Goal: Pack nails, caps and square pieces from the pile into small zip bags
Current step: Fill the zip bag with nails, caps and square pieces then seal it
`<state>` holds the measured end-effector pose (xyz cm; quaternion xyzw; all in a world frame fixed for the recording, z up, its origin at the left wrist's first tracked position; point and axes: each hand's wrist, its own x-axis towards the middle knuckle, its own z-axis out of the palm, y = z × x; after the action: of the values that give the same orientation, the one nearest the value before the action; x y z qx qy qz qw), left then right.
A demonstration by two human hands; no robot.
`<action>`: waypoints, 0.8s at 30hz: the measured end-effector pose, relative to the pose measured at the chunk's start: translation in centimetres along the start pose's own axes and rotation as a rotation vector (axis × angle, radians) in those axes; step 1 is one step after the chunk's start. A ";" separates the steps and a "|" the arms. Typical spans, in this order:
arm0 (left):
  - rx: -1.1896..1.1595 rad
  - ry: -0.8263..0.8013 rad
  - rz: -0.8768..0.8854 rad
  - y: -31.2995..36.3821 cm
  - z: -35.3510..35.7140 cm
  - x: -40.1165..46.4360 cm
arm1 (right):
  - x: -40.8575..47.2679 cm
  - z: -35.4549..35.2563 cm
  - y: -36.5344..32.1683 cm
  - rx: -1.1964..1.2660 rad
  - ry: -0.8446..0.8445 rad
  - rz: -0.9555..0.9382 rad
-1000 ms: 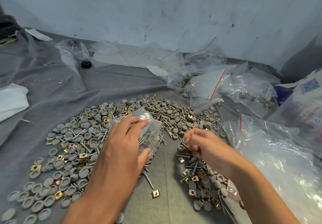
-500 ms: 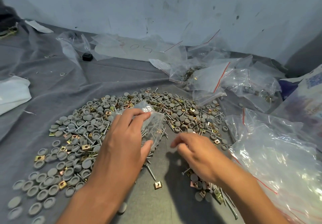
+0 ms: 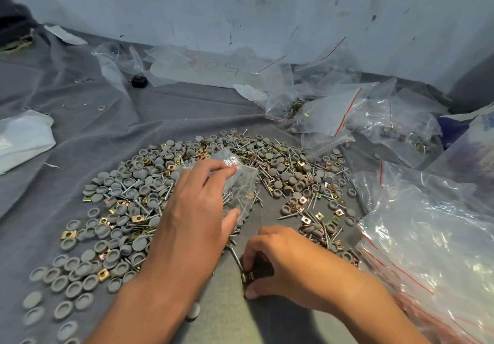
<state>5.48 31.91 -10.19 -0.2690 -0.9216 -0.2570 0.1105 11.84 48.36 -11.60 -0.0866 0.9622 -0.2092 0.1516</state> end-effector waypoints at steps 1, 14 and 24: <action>-0.001 -0.003 0.000 0.0 0.0 0.0 | -0.1 0.1 -0.2 -0.016 0.013 -0.007; 0.010 -0.018 -0.001 0.1 0.1 0.1 | 0.4 -2.8 6.3 1.367 -0.016 0.101; 0.000 -0.010 0.007 0.2 0.0 0.1 | 1.2 -2.1 8.4 0.312 0.426 0.422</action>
<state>5.52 32.12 -10.10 -0.2735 -0.9212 -0.2551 0.1069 9.16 56.43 -13.69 0.1845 0.9254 -0.3312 -0.0014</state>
